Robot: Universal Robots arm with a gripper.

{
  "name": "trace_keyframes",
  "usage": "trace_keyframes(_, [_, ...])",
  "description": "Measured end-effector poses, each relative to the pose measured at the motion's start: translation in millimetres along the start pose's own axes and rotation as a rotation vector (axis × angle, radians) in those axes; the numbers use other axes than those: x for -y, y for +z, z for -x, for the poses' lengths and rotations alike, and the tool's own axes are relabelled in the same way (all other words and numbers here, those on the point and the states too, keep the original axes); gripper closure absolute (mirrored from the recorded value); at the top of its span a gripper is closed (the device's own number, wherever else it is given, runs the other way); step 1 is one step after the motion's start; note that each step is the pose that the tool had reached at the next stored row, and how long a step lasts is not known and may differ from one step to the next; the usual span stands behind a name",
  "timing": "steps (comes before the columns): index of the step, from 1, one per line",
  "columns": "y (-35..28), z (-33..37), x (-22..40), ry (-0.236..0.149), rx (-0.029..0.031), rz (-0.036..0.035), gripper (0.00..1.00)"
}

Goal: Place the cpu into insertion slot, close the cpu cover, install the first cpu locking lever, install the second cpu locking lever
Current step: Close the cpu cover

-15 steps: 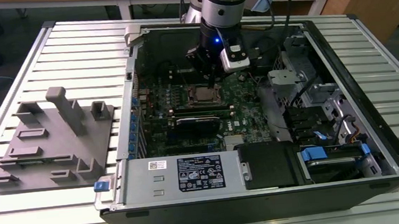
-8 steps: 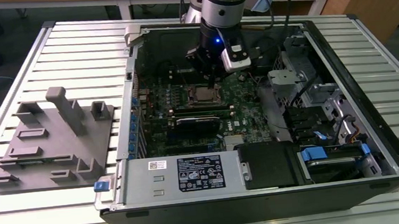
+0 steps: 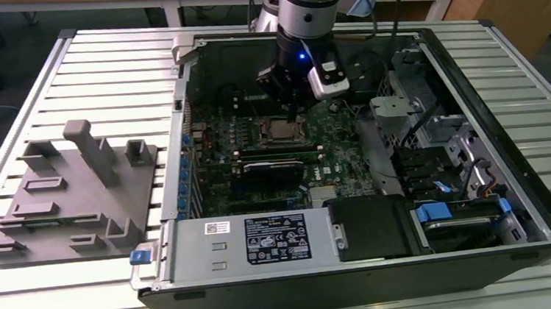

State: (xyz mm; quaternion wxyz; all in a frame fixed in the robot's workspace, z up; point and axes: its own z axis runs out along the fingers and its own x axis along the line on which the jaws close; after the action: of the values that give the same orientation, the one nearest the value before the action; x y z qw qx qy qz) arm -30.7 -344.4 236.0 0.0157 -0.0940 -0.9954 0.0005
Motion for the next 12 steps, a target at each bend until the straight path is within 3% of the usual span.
trace_keyframes(9, [0.7, 0.0, 0.0, -0.116, 0.0004, -0.0037, 0.89])
trace_keyframes(12, [1.2, -0.2, 0.0, -0.138, 0.0017, -0.0040, 0.89])
